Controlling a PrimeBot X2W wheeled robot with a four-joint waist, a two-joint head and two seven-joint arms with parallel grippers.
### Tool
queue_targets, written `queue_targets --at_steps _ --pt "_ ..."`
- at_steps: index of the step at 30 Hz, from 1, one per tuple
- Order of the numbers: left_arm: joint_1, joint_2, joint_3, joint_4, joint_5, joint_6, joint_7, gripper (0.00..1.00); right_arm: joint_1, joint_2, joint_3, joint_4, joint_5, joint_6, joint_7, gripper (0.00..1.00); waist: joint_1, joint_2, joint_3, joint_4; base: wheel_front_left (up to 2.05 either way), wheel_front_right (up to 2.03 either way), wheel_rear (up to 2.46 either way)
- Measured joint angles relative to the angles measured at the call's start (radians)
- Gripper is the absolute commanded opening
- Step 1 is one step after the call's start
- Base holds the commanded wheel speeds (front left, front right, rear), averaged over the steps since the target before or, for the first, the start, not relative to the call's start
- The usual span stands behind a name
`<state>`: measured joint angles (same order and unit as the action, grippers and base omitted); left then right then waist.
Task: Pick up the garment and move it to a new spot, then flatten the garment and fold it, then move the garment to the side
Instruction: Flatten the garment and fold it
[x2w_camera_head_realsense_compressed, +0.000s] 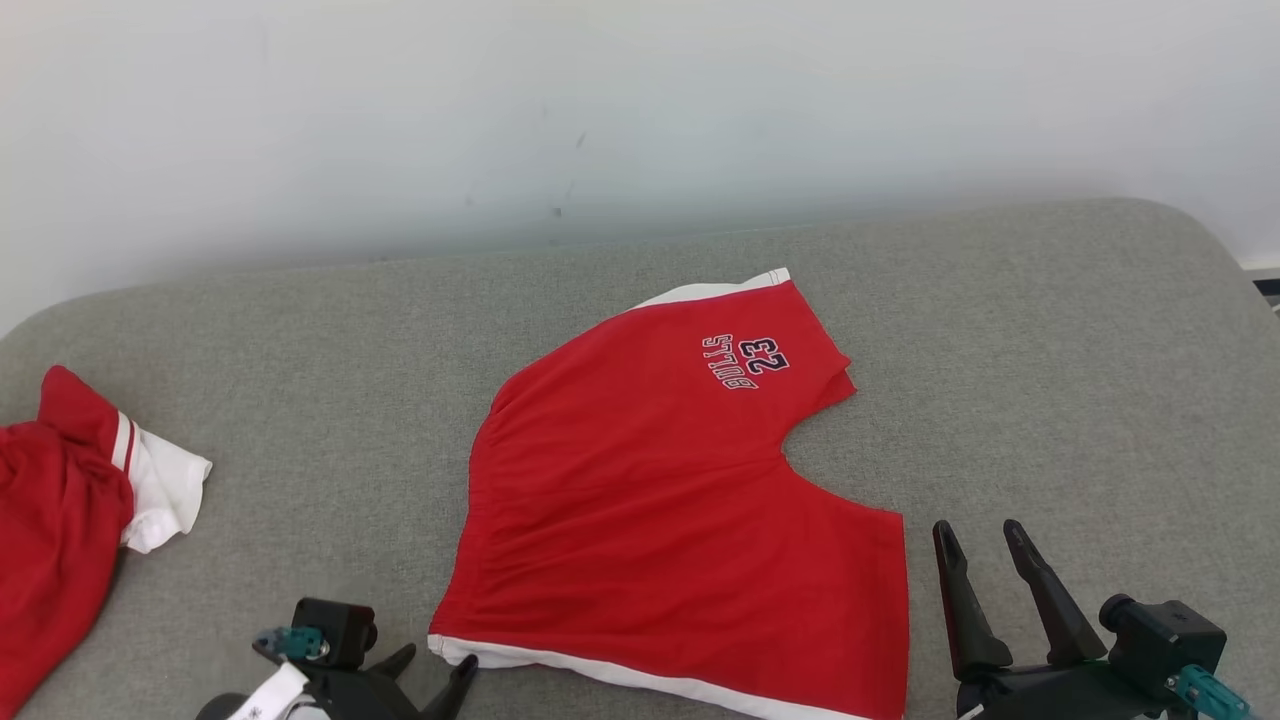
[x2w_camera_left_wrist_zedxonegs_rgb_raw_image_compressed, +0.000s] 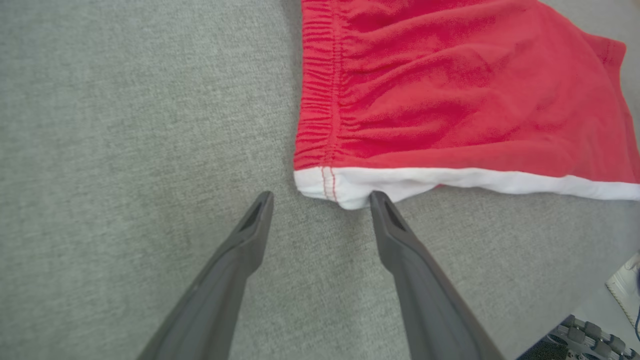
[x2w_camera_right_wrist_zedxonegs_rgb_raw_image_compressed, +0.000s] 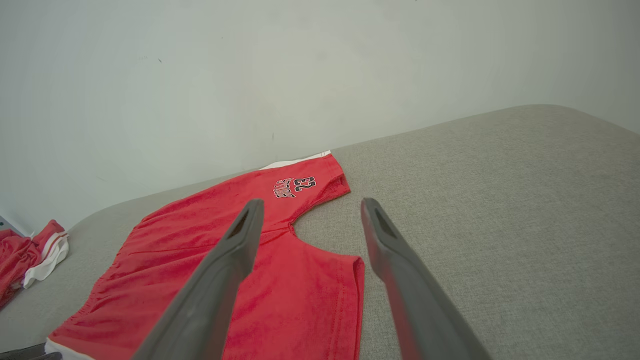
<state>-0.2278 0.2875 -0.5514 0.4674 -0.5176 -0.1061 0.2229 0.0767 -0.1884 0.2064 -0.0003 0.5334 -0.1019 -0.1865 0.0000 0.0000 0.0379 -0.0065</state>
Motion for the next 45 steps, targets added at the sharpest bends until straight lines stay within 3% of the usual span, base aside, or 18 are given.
queue_targets --at_steps 6,7,8,9,11,12,16,23,34,45 --pt "-0.025 0.000 -0.002 0.021 -0.004 -0.001 0.014 1.00 0.000 0.000 0.005 0.012 -0.002 0.005 -0.003 1.00 0.0000 0.0000 -0.004 -0.002 0.00 0.00 0.00" --pt "-0.026 0.001 -0.002 0.026 -0.004 -0.001 0.016 0.90 0.000 0.000 0.006 0.014 -0.003 0.005 -0.008 1.00 0.0000 0.0000 -0.005 -0.002 0.00 0.00 0.00" --pt "-0.026 0.001 -0.004 0.030 -0.007 -0.001 0.021 0.73 0.000 0.000 0.007 0.017 -0.003 0.005 -0.008 1.00 0.0000 0.0001 -0.006 -0.003 0.00 0.00 0.00" --pt "-0.026 0.001 -0.007 0.033 -0.009 -0.003 0.023 0.46 0.000 0.000 0.010 0.021 -0.004 0.006 -0.008 1.00 0.0000 0.0000 -0.007 -0.003 0.00 0.00 0.00" --pt "-0.027 0.002 -0.014 0.037 -0.009 -0.009 0.024 0.11 0.000 0.001 0.015 0.026 -0.007 0.007 -0.008 1.00 0.0000 0.0000 -0.008 -0.005 0.00 0.00 0.00" --pt "-0.028 0.003 -0.017 0.038 -0.009 -0.010 0.024 0.00 0.000 0.001 0.017 0.027 -0.007 0.008 -0.008 1.00 0.0000 0.0000 -0.008 -0.005 0.00 0.00 0.00" --pt "-0.041 0.003 -0.031 0.042 -0.009 -0.013 0.025 0.00 0.001 0.000 0.036 0.043 -0.005 0.025 0.013 1.00 0.0000 0.0000 -0.007 -0.008 0.00 0.00 0.00" --pt "-0.068 0.000 -0.049 0.049 -0.009 -0.017 0.031 0.00 0.081 -0.034 0.140 0.122 0.016 0.067 0.193 1.00 0.0000 0.0001 0.001 -0.001 0.00 0.00 0.00" --pt "-0.070 -0.002 -0.055 0.065 -0.013 -0.018 0.022 0.00 0.080 -0.059 0.158 0.169 -0.007 0.040 0.320 1.00 0.0000 0.0000 0.007 0.001 0.00 0.00 0.00" --pt "-0.073 -0.002 -0.069 0.072 -0.019 -0.018 0.013 0.00 0.045 -0.036 0.154 0.201 -0.006 0.030 0.345 1.00 0.0000 0.0001 0.018 0.000 0.00 0.00 0.00"
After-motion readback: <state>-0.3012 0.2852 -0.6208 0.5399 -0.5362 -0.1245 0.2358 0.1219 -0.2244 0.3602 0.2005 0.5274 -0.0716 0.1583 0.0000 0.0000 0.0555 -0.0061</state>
